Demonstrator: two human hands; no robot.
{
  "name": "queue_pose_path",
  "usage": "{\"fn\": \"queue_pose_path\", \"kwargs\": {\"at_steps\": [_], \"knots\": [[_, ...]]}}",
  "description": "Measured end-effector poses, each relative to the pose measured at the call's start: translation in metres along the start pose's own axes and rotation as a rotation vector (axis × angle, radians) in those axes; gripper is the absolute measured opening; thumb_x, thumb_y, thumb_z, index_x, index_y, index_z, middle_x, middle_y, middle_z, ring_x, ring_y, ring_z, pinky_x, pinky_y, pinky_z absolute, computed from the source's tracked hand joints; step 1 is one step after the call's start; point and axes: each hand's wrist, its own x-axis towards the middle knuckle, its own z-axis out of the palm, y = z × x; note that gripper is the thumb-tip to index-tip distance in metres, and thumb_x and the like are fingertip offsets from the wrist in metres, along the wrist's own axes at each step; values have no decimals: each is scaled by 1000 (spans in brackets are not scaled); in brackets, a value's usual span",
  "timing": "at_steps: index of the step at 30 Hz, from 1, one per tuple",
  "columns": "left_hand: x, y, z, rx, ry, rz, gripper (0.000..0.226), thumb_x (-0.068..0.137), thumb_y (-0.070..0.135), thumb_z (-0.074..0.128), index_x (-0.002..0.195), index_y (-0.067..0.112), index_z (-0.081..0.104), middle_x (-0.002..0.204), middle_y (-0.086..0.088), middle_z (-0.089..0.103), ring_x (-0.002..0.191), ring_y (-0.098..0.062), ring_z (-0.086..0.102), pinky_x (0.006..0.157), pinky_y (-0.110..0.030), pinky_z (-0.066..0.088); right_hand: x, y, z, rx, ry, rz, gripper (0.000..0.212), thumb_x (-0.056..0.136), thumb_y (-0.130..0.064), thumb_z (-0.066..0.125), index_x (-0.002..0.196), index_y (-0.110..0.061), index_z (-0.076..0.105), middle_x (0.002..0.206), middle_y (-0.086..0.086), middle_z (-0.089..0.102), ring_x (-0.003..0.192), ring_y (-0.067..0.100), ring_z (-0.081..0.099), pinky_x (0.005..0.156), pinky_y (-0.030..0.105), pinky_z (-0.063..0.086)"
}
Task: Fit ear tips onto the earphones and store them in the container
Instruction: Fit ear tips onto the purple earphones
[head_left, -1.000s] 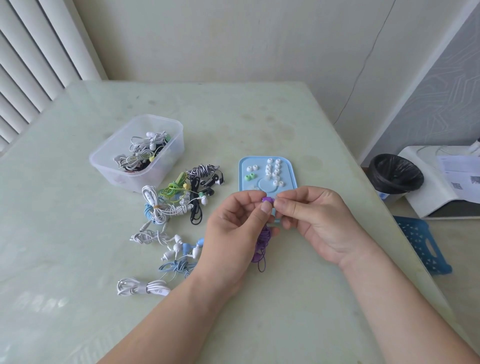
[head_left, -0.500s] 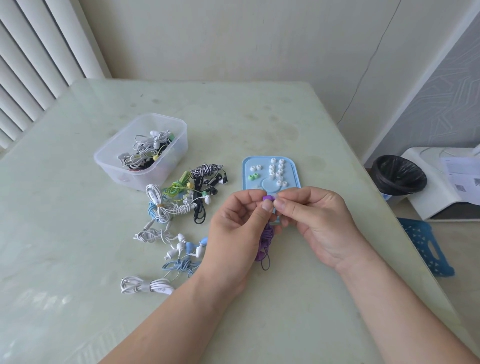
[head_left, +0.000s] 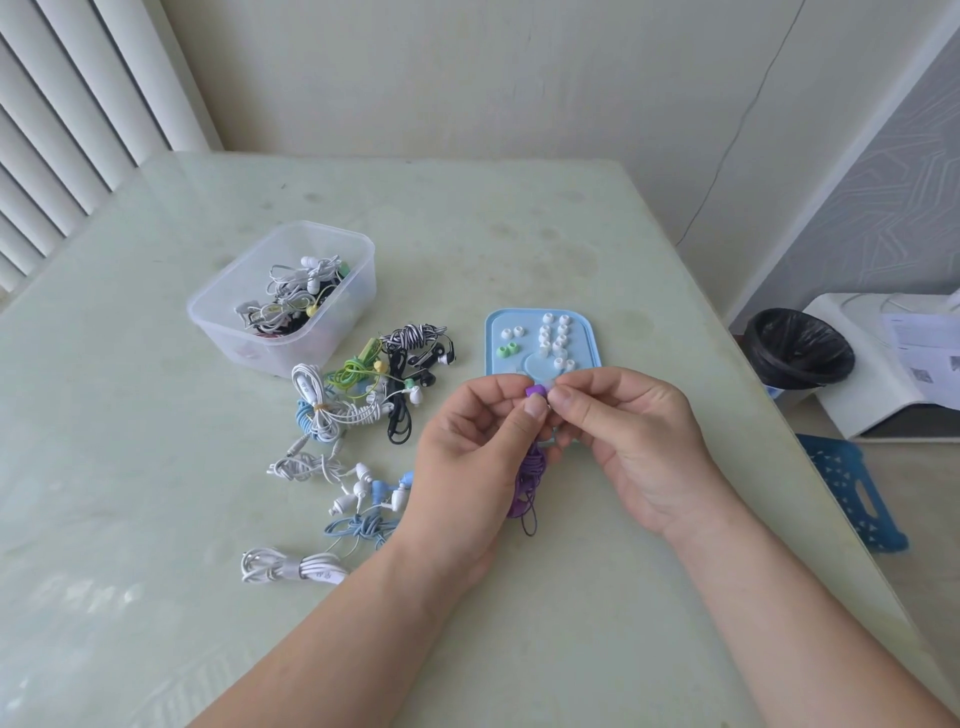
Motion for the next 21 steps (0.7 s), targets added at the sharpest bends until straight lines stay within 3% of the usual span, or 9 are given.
{"fn": "queue_pose_path", "kwargs": {"at_steps": [9,14,17,21], "knots": [[0,2,-1,-17,-18,-14,7,97,4,66,104,4,66,85,-7,74,73,-16,72,77,-37,61,0,0,-6,-109,-20,-57,14,70,-9,83,85,-10,80,96,20,78,73,27,65,66,35,54],[2,-1,-4,41,-5,-33,9,96,4,68,105,7,71,90,-11,73,81,-22,68,73,-35,59,4,-1,-10,-117,-16,-81,8,78,-7,77,86,-7,76,88,22,75,74,28,66,64,33,52],[1,-1,-5,52,-13,-33,13,97,5,68,109,3,69,93,-14,73,85,-27,68,74,-35,59,4,-2,-11,-101,-36,-76,20,76,-9,83,95,-6,76,85,19,74,70,28,65,63,33,53],[0,1,-5,105,-39,-24,20,100,5,64,119,8,68,86,-13,72,77,-28,68,71,-41,54,3,0,-10,-145,-31,-58,19,75,-14,79,92,-6,78,83,19,74,68,27,63,62,33,52]]}}
